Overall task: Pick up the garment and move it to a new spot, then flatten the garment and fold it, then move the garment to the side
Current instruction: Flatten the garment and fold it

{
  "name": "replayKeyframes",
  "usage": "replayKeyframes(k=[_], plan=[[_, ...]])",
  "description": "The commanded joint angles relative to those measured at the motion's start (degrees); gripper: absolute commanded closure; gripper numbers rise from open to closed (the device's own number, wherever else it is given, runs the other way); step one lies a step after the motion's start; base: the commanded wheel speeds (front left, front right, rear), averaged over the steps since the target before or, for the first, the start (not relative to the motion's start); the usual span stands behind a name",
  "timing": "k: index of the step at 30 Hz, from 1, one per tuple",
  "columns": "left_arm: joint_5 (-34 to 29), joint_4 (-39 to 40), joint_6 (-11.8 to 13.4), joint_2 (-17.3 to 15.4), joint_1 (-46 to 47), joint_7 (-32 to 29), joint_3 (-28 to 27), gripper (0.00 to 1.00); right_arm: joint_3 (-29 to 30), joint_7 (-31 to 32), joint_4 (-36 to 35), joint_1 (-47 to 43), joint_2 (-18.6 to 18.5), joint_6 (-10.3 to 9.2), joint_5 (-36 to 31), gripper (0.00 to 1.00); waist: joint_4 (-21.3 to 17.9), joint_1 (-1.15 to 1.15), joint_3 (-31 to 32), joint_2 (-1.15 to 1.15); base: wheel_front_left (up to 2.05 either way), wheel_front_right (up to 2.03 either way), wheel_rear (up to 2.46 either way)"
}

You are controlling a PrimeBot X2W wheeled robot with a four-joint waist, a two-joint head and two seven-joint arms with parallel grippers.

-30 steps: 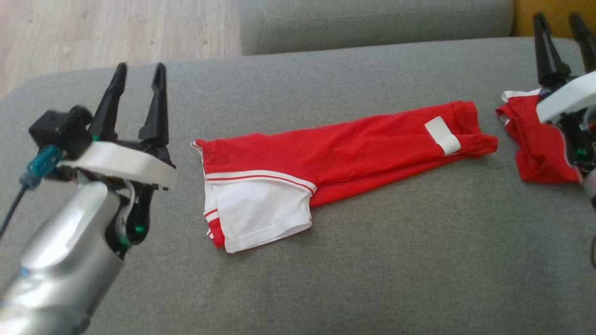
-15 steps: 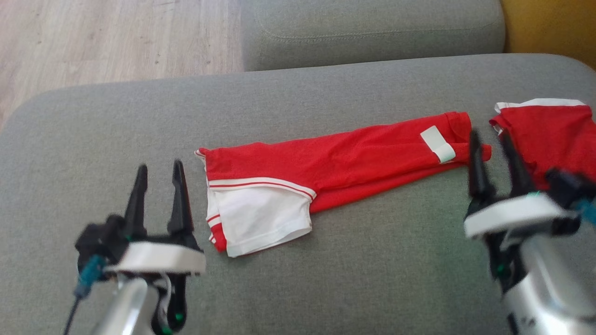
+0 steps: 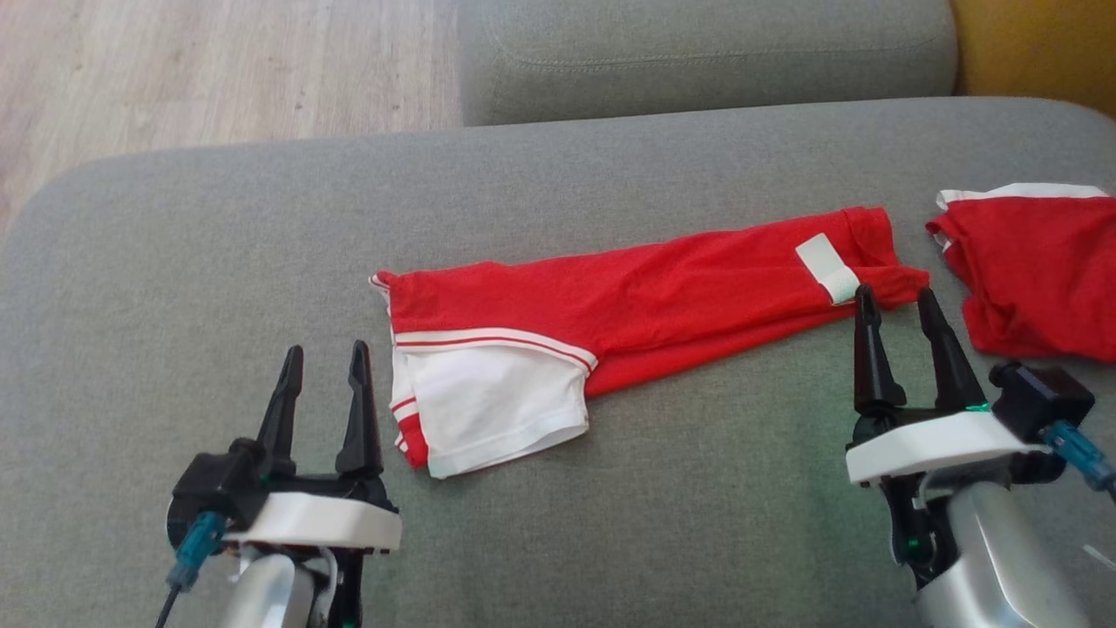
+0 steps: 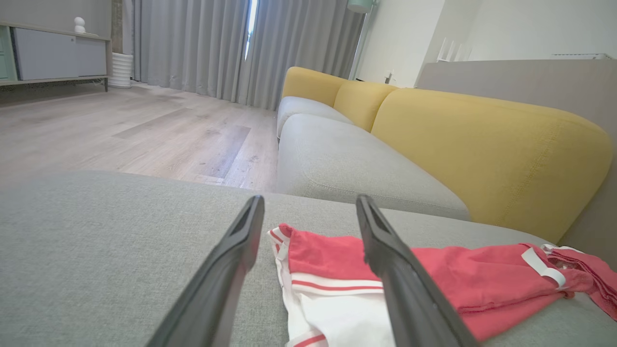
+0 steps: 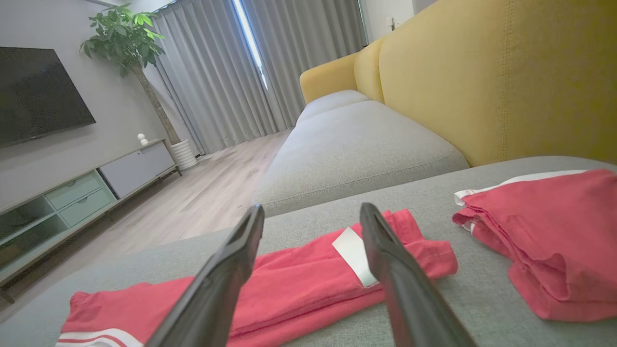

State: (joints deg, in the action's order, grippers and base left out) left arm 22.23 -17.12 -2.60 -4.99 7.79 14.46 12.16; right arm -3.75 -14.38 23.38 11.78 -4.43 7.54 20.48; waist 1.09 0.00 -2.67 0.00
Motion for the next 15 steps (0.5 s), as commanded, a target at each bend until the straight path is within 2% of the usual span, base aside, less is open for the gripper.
replayKeyframes(k=[1, 8, 15], plan=[[-0.8, 1.3, -0.4, 0.1, 2.4, 0.5, -2.8, 0.0, -1.0, -0.4, -2.2, 1.1, 0.2, -0.05, -0.6, 0.0, 0.1, 0.0, -0.4, 0.0, 0.0, 0.0, 0.0], [-2.8, -0.3, -2.3, 1.3, 4.0, 0.5, -3.6, 0.0, 2.0, 3.1, -1.1, 4.1, -0.7, -0.05, -2.9, 0.0, 0.7, 0.0, -3.2, 0.0, 0.0, 0.0, 0.0], [-3.9, -1.3, -3.4, 1.9, 7.0, 0.5, -2.7, 0.0, 10.9, 9.9, 6.2, 13.0, -1.7, -0.05, -4.0, 0.0, 2.4, 0.0, -7.8, 0.0, 0.0, 0.0, 0.0]])
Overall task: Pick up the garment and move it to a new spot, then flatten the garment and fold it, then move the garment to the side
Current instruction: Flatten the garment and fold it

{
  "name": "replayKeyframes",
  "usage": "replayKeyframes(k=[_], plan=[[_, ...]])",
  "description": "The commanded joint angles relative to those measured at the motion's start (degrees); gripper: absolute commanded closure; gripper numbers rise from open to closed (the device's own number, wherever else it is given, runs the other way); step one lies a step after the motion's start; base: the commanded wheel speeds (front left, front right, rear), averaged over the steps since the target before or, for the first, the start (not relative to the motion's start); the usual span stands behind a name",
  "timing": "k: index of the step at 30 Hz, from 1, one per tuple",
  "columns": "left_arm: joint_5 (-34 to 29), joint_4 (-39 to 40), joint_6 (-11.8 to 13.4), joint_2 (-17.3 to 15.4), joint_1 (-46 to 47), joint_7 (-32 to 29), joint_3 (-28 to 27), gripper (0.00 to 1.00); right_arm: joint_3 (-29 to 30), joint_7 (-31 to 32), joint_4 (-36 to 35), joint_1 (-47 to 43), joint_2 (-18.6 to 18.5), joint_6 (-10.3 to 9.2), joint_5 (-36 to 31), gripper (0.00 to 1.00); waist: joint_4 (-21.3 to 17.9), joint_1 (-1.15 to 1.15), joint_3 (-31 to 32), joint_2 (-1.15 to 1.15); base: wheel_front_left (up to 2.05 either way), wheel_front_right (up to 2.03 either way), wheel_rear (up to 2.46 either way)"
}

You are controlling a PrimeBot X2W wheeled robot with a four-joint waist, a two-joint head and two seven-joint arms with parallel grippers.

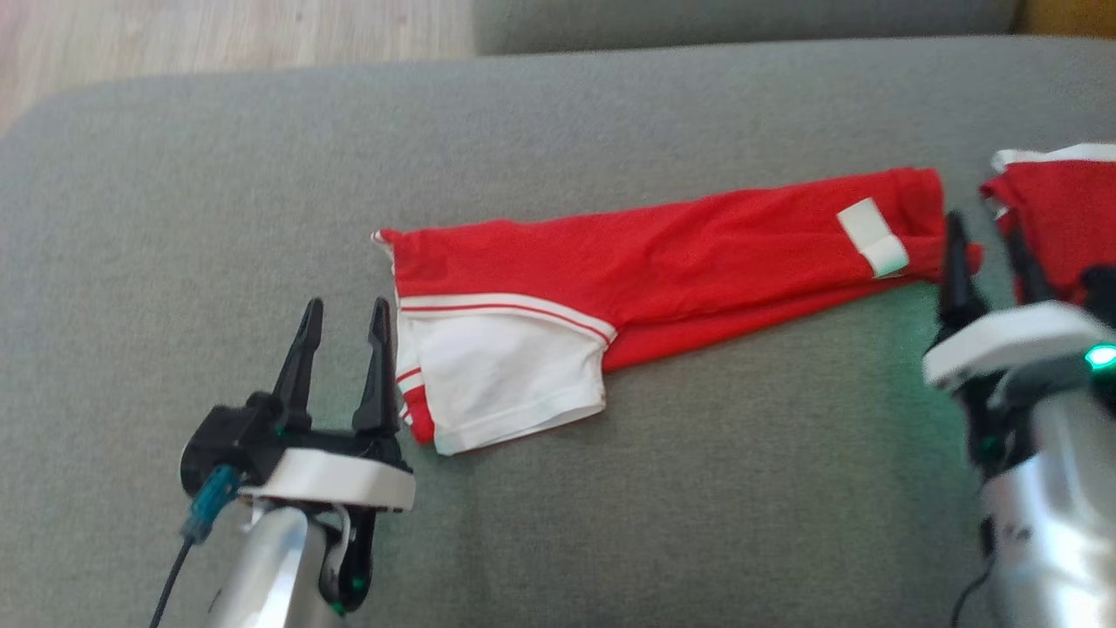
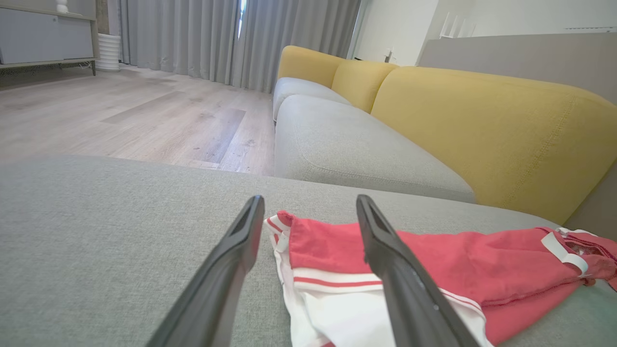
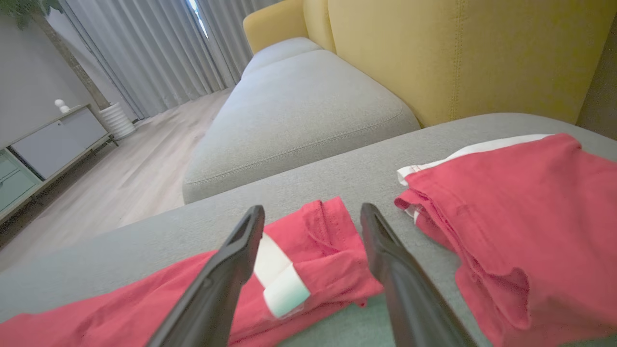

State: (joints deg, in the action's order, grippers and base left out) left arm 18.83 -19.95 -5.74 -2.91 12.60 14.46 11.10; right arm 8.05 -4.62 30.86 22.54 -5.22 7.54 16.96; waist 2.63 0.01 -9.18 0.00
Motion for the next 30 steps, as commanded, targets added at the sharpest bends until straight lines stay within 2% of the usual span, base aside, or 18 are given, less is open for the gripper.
replayKeyframes(k=[1, 8, 13, 18, 19, 20, 21, 22, 30], plan=[[-0.6, 1.4, -0.3, -0.2, 2.6, 0.5, -1.4, 0.0, 0.5, 1.0, 0.5, 3.7, -1.1, -0.05, -0.8, 0.0, 1.2, -0.01, -1.9, 0.0, 0.0, 0.0, 0.0], [-0.6, 0.9, -0.8, 0.0, 5.0, 0.5, 0.0, 0.0, 8.0, 5.8, 13.2, 12.3, -3.0, -0.05, -6.4, 0.0, 3.0, -0.01, -5.1, 0.0, 0.0, 0.0, 0.0], [0.1, 0.8, -0.9, 0.0, 6.2, 0.5, 0.7, 0.0, 9.2, 7.9, 20.8, 15.6, -3.9, -0.05, -10.7, 0.0, 3.7, -0.01, -6.4, 0.0, 0.0, 0.0, 0.0], [0.5, 0.6, -0.7, 0.0, 7.2, 0.5, 0.9, 0.0, 8.3, 8.4, 25.8, 17.5, -3.5, -0.05, -12.0, 0.0, 3.9, -0.01, -6.9, 0.0, 0.0, 0.0, 0.0], [0.5, 0.6, -0.7, 0.0, 7.4, 0.5, 0.9, 0.0, 8.1, 8.3, 26.4, 17.8, -3.5, -0.05, -12.0, 0.13, 3.8, -0.01, -6.9, 0.0, 0.0, 0.0, 0.0], [0.6, 0.6, -0.6, 0.0, 7.5, 0.5, 1.0, 0.0, 7.7, 8.0, 27.0, 18.1, -3.5, -0.05, -11.8, 0.9, 3.8, -0.01, -7.0, 0.0, 0.0, 0.0, 0.0], [0.6, 0.6, -0.6, 0.0, 7.5, 0.5, 1.0, 0.0, 7.7, 8.0, 27.0, 18.1, -3.5, -0.05, -11.8, 0.9, 3.8, -0.01, -7.0, 0.0, 0.0, 0.0, 0.0], [0.6, 0.6, -0.5, 0.0, 7.5, 0.5, 1.0, 0.0, 6.9, 7.5, 27.3, 18.3, -3.4, -0.05, -11.7, 1.0, 3.7, -0.01, -6.9, 0.0, 0.0, 0.0, 0.0], [0.6, 0.6, -0.5, 0.0, 6.3, 0.5, 0.4, 0.0, 3.2, 2.1, 25.2, 18.5, -6.8, -0.05, -5.9, 1.0, 1.6, -0.01, -4.3, 0.0, 0.0, 0.0, 0.0]])
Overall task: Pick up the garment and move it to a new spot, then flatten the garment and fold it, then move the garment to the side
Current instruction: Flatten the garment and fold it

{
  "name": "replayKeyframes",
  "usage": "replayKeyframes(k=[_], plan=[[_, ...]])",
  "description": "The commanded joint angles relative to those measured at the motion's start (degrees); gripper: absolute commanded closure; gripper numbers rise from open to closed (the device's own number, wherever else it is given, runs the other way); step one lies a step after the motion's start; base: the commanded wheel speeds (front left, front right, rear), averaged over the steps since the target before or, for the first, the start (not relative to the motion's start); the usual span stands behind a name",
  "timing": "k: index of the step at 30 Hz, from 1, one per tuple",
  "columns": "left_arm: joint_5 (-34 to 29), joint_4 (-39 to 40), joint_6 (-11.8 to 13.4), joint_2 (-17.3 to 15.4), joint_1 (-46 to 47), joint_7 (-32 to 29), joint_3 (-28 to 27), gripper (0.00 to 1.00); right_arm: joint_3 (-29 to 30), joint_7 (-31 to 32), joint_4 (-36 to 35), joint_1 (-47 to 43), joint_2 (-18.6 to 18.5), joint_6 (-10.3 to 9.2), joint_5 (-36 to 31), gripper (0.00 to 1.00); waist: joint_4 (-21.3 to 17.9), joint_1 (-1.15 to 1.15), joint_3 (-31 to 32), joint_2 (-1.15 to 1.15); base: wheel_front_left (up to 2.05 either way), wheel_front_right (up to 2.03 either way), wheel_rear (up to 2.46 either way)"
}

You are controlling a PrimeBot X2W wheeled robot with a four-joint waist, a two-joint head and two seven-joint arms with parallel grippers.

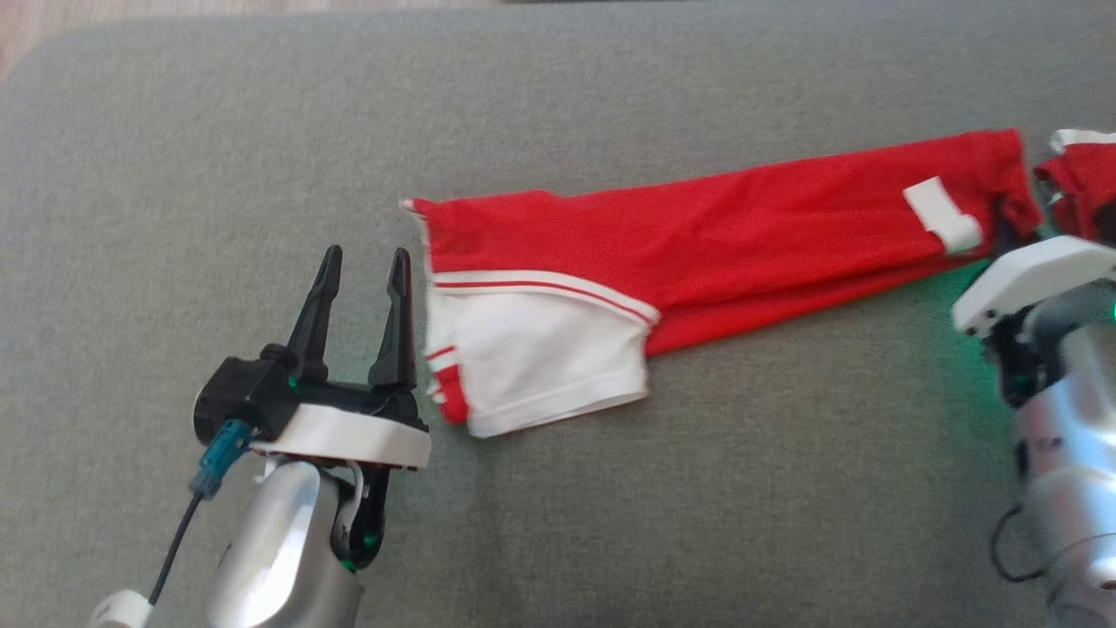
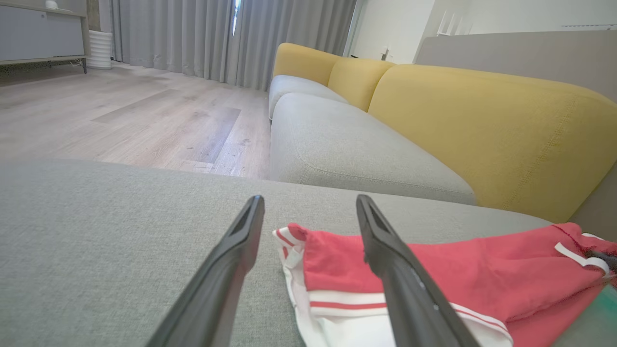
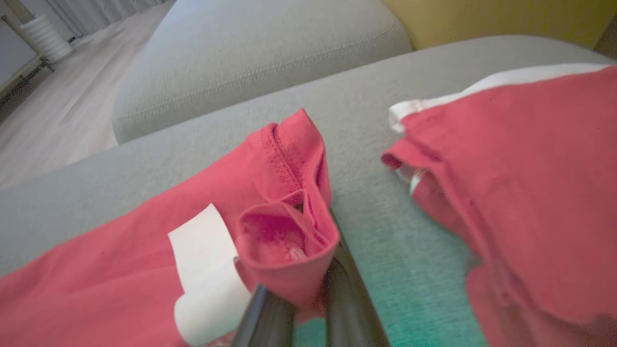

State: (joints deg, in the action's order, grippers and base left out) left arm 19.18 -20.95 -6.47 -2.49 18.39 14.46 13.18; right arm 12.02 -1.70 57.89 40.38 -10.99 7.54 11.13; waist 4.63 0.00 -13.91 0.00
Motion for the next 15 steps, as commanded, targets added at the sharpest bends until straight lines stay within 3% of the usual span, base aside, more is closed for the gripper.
replayKeyframes(k=[1, 8, 15], plan=[[0.3, 1.6, 0.2, -0.4, 0.4, 0.5, -1.8, 0.0, -0.9, -1.0, -2.3, 0.4, -1.8, -0.05, 0.7, 1.0, -0.7, 0.0, 0.9, 0.0, 0.0, 0.0, 0.0], [0.4, 1.5, 0.1, -0.4, -1.0, 0.5, -2.1, 0.0, 1.0, -1.7, -4.9, -3.0, -6.9, -0.05, 2.8, 1.0, -2.5, 0.0, 4.0, 0.0, 0.0, 0.0, 0.0], [0.4, 1.3, 0.1, -0.4, -2.0, 0.5, -2.1, 0.0, 0.7, -1.6, -7.2, -4.2, -5.1, -0.05, 4.0, 1.0, -2.8, 0.0, 5.8, 0.0, 0.0, 0.0, 0.0]])
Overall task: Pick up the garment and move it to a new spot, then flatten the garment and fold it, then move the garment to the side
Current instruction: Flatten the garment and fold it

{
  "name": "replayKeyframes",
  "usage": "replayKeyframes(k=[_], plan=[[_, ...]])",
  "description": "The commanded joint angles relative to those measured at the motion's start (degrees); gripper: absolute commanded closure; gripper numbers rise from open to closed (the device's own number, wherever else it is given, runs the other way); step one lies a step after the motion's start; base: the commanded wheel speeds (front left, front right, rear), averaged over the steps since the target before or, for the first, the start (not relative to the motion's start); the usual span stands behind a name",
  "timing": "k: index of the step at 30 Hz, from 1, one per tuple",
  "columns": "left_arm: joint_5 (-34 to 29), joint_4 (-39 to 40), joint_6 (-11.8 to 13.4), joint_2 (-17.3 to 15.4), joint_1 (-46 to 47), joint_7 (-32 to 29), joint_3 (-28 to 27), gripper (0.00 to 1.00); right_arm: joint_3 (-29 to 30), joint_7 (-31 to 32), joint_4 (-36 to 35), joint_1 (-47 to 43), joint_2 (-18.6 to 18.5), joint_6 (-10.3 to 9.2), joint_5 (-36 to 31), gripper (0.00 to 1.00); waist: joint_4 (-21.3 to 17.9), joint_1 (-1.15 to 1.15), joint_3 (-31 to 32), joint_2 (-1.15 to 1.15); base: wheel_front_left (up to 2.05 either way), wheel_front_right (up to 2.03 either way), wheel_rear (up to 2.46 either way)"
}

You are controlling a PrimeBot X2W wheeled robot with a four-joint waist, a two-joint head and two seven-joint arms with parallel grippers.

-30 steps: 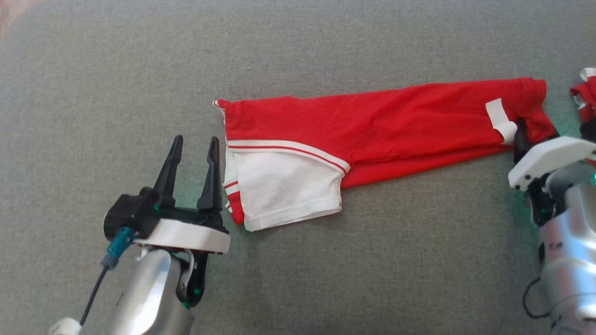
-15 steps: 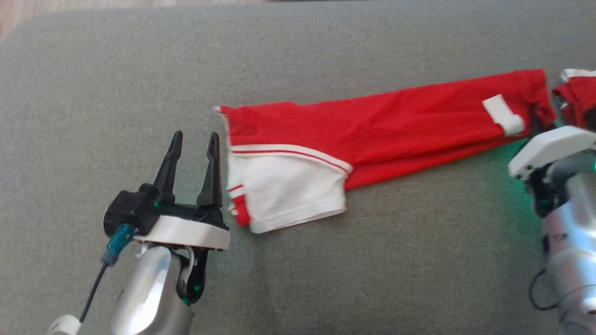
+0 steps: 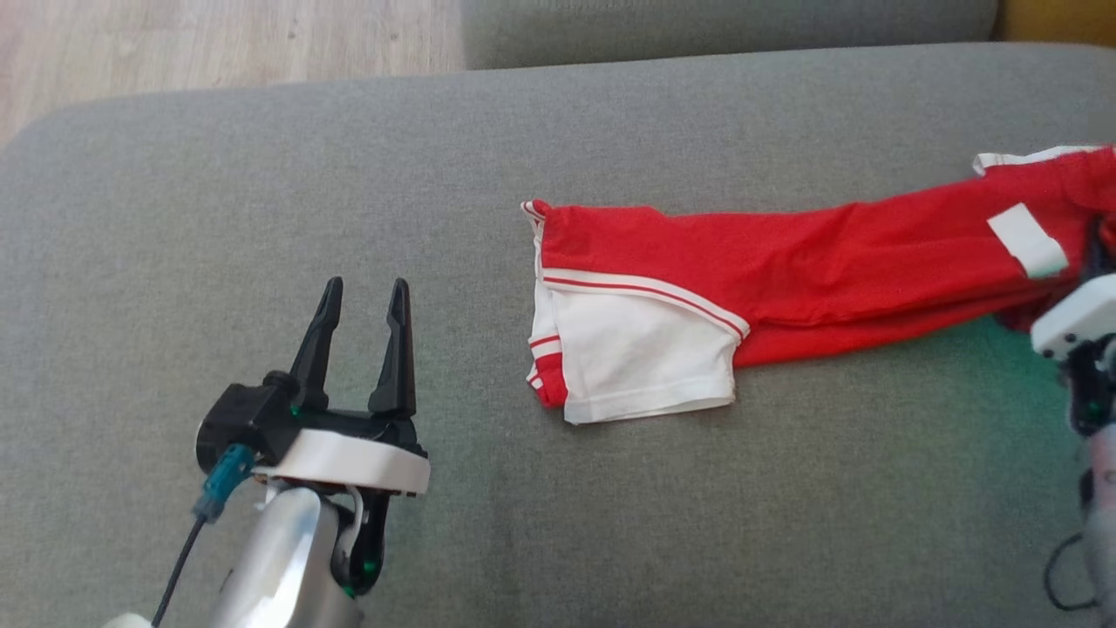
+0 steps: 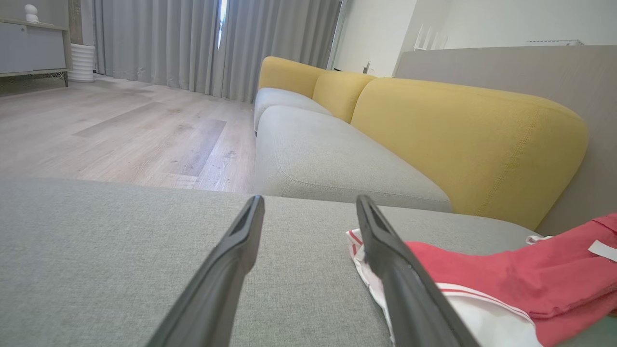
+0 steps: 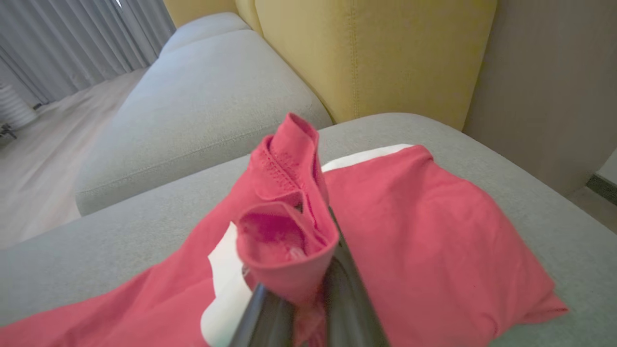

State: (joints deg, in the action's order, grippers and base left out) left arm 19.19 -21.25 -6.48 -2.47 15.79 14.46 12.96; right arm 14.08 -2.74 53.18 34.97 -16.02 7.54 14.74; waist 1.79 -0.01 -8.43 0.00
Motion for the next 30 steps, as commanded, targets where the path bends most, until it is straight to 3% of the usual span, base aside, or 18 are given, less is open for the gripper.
replayKeyframes(k=[1, 19, 26, 30], plan=[[0.4, 1.6, 0.1, -0.4, 0.5, 0.5, -1.9, 0.0, -1.8, -0.5, -3.0, 1.1, 0.4, -0.05, 0.6, 1.0, 0.2, 0.01, 0.6, 0.0, 0.0, 0.0, 0.0], [-0.3, 2.0, 0.1, -0.4, -3.1, 0.5, -4.6, 0.0, -17.3, 1.7, -15.9, -4.0, 11.3, -0.05, 3.8, 1.0, 3.6, 0.01, 8.1, 0.0, 0.0, 0.0, 0.0], [-0.8, 2.1, 0.0, -0.4, -3.9, 0.5, -4.9, 0.0, -24.8, 2.7, -18.1, -6.2, 13.1, -0.05, 5.7, 1.0, 5.2, 0.01, 8.5, 0.0, 0.0, 0.0, 0.0], [-0.8, 2.0, -0.2, -0.4, -3.6, 0.5, -4.5, 0.0, -31.4, 1.7, -17.8, -6.4, 13.1, -0.05, 10.5, 1.0, 6.6, 0.01, 7.7, 0.0, 0.0, 0.0, 0.0]])
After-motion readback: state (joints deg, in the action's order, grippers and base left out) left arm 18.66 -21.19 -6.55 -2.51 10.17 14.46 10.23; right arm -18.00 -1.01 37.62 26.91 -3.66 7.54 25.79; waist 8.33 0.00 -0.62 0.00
